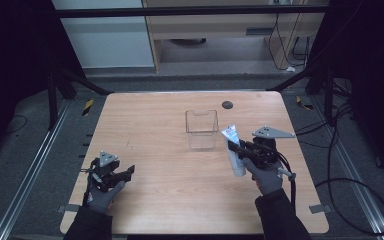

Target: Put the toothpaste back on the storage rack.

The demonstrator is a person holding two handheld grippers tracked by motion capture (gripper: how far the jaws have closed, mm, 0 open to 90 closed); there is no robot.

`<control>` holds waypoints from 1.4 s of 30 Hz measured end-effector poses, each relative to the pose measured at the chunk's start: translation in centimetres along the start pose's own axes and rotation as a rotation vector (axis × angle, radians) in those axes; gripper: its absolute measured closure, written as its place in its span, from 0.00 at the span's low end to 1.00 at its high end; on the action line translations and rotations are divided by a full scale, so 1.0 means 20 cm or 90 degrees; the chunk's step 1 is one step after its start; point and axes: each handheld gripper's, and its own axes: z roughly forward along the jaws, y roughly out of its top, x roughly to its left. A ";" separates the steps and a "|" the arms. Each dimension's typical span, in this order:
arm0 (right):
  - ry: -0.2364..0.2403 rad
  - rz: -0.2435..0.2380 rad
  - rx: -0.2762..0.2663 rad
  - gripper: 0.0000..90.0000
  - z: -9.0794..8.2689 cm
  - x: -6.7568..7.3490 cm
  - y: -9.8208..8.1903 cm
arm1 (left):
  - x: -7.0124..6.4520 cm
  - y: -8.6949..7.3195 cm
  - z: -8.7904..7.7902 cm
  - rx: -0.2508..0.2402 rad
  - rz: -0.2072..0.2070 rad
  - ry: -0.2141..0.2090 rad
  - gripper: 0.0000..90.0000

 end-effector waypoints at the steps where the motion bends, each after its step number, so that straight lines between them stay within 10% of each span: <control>1: 0.000 0.000 -0.007 0.81 0.00 0.00 0.01 | 0.00 0.00 0.00 0.000 0.000 0.000 0.40; 13: -0.017 0.033 -0.114 0.81 0.09 0.04 0.09 | 0.00 0.00 -0.01 -0.006 -0.004 0.002 0.40; 42: -0.064 0.072 -0.232 0.81 0.37 0.09 0.28 | 0.01 0.00 -0.02 -0.015 -0.008 0.005 0.40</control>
